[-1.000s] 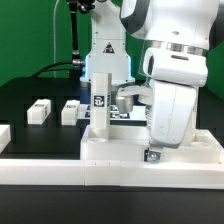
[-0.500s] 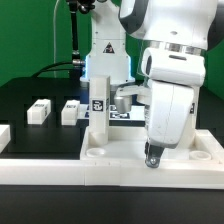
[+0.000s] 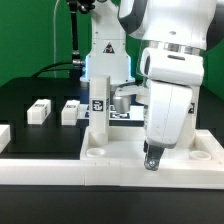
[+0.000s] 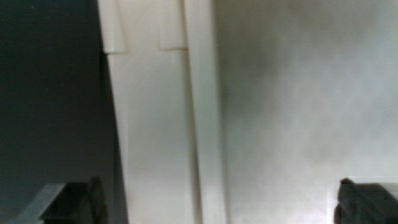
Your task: Assemble desk
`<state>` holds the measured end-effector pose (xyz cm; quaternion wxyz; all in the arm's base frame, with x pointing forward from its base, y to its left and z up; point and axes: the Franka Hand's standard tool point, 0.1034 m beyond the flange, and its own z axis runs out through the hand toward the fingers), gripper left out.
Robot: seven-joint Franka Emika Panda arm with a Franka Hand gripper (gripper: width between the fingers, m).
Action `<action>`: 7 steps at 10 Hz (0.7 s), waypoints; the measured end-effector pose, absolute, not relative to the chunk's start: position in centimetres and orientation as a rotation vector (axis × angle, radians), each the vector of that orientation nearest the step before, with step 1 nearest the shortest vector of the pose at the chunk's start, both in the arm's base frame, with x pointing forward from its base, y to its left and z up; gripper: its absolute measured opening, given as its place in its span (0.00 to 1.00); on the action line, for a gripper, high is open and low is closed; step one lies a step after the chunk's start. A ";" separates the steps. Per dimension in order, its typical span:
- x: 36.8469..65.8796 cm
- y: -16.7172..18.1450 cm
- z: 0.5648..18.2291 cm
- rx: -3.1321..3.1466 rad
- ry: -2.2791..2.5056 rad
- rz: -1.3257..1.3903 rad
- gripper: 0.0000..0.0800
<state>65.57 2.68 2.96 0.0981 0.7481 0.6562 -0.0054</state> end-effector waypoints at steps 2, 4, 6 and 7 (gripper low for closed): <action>65.6 2.6 3.0 2.215 1.941 -0.016 0.81; 65.7 2.2 3.7 2.224 1.933 -0.038 0.81; 65.9 0.3 9.0 2.267 1.886 -0.094 0.81; 65.9 -1.1 11.0 2.270 1.880 -0.115 0.81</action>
Offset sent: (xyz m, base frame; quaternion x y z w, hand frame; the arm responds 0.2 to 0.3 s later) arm 0.0000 0.0000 0.0000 0.0000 0.0000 0.0000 1.0000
